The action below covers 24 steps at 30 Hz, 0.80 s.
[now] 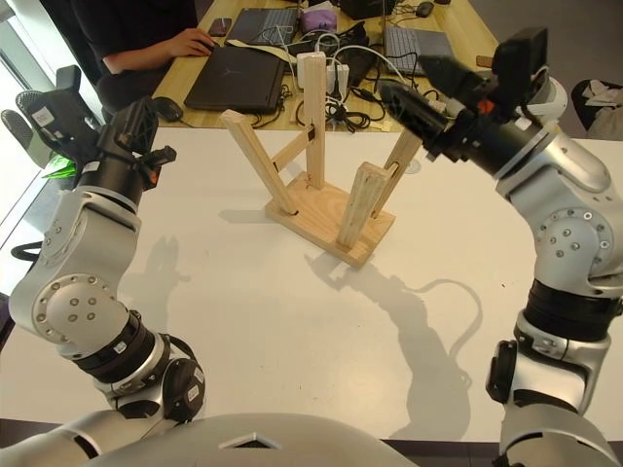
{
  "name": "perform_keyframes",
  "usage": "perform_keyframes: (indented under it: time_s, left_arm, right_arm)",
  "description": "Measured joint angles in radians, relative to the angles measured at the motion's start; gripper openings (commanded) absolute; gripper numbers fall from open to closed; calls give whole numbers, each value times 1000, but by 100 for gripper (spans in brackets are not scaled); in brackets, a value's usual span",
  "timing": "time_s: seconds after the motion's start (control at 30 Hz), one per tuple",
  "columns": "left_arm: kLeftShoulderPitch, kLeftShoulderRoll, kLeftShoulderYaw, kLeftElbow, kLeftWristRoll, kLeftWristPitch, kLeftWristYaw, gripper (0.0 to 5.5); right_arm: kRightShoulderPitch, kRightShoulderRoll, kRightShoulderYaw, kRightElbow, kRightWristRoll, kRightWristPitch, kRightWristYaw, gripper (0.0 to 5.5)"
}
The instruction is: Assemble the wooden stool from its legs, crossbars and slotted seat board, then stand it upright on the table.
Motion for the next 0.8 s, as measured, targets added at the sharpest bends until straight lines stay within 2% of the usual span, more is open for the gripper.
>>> perform_keyframes:
  time_s: [0.23,0.37,0.6,0.8]
  left_arm:
    - [19,-22,-6,-18,0,-18,25,115]
    - [19,-27,-21,-11,-1,-28,26,115]
    - [19,-25,-22,3,-3,-33,26,115]
    - [17,-22,-22,10,-9,-34,26,115]
  right_arm:
    - [123,-61,-10,-84,44,53,55,408]
    - [192,-61,33,-127,15,48,55,408]
    - [235,-8,108,-153,-45,16,16,297]
    - [233,61,128,-120,-75,82,-145,199]
